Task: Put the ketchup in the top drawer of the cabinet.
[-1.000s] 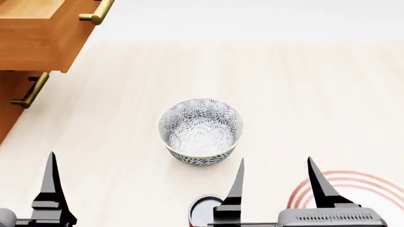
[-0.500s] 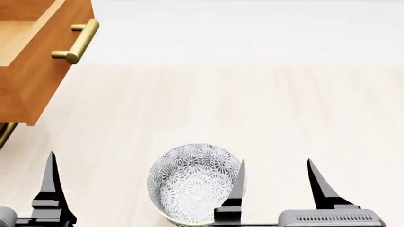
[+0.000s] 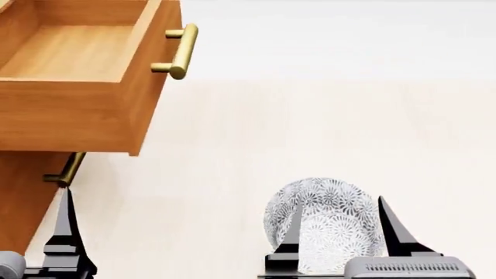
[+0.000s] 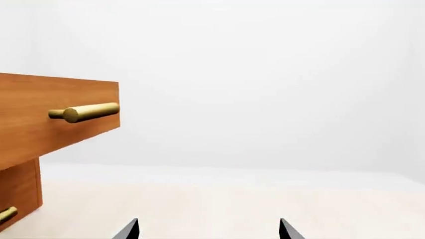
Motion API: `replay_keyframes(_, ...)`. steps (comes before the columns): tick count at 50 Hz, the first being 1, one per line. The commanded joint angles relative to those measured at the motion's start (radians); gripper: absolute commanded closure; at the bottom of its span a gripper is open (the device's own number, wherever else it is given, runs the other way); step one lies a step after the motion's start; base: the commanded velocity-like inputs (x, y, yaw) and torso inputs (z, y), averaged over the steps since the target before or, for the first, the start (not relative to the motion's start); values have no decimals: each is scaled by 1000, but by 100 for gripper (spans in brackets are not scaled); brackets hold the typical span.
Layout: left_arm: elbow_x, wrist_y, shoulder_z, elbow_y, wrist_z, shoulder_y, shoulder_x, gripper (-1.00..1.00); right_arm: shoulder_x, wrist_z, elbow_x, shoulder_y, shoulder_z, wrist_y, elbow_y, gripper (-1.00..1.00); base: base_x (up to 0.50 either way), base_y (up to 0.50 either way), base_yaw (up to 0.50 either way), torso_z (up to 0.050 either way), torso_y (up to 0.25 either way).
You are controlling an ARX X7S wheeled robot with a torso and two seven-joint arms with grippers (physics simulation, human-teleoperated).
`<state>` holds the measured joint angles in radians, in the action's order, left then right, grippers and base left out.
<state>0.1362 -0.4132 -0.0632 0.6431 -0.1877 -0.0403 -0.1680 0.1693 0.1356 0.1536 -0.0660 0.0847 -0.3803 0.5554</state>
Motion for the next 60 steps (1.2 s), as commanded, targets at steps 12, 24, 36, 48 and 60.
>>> replay_keyframes(12, 14, 1, -7, 0, -19, 0, -15, -100, 15, 19, 4, 1, 16, 16, -18, -100, 0, 500, 0, 0, 0)
replay_keyframes(24, 20, 11, -16, -19, -30, -5, -25, -100, 31, 34, 16, -18, 29, -17, 3, -100, 0, 277, 0, 0, 0)
replay_keyframes(36, 32, 18, -25, -23, -44, -7, -38, -100, 39, 45, 25, -17, 36, -11, -1, -100, 0, 0, 0, 0, 0)
replay_keyframes(48, 41, 24, -32, -29, -57, -9, -49, -100, 45, 50, 19, -2, 48, 56, -51, -100, 0, 217, 0, 0, 0)
replay_keyframes(60, 48, 25, -41, -30, -70, -11, -59, -100, 59, 53, 31, 2, 44, 78, -39, -100, 0, 0, 0, 0, 0)
